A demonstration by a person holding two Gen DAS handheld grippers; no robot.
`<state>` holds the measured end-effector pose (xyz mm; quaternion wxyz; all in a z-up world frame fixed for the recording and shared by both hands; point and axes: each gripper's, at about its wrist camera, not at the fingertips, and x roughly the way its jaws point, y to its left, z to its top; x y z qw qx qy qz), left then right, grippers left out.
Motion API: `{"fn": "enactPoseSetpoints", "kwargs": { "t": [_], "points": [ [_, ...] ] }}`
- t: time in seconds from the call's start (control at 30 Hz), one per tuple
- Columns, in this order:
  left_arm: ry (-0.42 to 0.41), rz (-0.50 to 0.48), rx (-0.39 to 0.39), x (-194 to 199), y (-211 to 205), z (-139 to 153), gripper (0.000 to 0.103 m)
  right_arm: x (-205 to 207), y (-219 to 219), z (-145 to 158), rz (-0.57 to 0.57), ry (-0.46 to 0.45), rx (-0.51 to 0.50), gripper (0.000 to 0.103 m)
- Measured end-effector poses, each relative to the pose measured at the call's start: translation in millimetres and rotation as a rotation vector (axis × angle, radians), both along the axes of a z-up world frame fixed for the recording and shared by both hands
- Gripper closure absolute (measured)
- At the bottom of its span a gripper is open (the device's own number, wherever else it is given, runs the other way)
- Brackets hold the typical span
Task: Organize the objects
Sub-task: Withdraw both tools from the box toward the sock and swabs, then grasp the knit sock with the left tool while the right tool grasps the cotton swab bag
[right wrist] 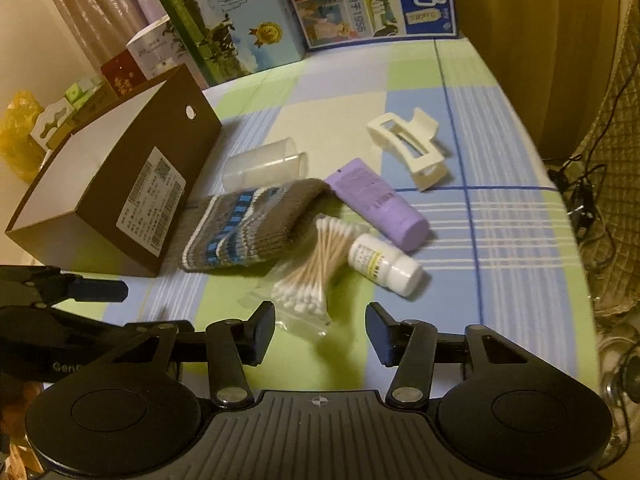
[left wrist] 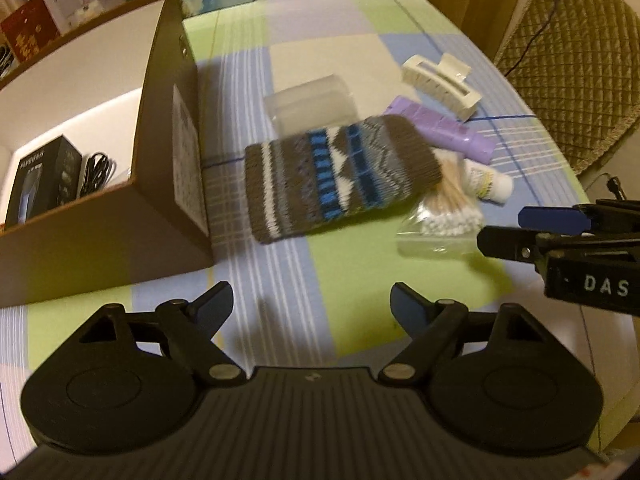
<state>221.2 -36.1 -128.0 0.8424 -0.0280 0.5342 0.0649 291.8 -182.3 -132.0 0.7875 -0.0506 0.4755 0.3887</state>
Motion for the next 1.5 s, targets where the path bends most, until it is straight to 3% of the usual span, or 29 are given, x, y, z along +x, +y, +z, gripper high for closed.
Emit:
{"fn": "enactPoseSetpoints", "kwargs": {
  "t": [0.13,0.2,0.23,0.37,0.63,0.73,0.83,0.87,1.03,1.23,1.3,1.33,1.43,1.5],
  "points": [
    [0.014,0.007,0.000,2,3,-4,0.021,5,9,-14,0.014,0.019,-0.009,0.058],
    [0.019,0.006,0.001,3,3,-6,0.021,6,10,-20,0.024,0.026,-0.021,0.070],
    [0.021,0.006,0.001,3,3,-6,0.021,5,10,-22,0.037,0.033,-0.013,0.088],
    [0.026,0.000,0.000,3,3,-8,0.021,-1,4,-20,0.089,0.017,0.003,0.100],
    [0.035,-0.026,-0.012,1,1,-9,0.021,-12,-32,-10,0.223,0.053,-0.064,0.099],
    [0.040,-0.032,-0.015,-1,-1,-11,0.021,-12,-47,-8,0.210,0.070,-0.088,0.083],
    [0.040,-0.036,-0.018,-1,-2,-11,0.021,-10,-57,-4,0.139,0.070,-0.089,0.050],
    [0.038,-0.037,-0.019,-1,-3,-10,0.021,-9,-60,-2,0.106,0.078,-0.066,0.048],
    [0.027,-0.034,-0.012,-1,-3,-8,0.021,-1,-49,-2,-0.055,0.125,0.005,0.048],
    [0.020,-0.026,-0.002,0,-1,-8,0.021,-1,-20,-14,-0.099,0.063,-0.080,0.049],
    [0.015,-0.024,0.001,0,0,-9,0.021,-2,-16,-17,-0.100,0.039,-0.086,0.058],
    [0.013,-0.024,0.001,1,0,-9,0.021,-2,-14,-17,-0.083,0.037,-0.078,0.071],
    [0.004,-0.034,-0.001,1,-1,-9,0.021,-9,-11,-14,-0.031,-0.005,-0.073,0.086],
    [-0.003,-0.051,-0.001,2,-4,-9,0.022,-13,-10,-6,0.004,-0.038,-0.053,0.090]
  ]
}}
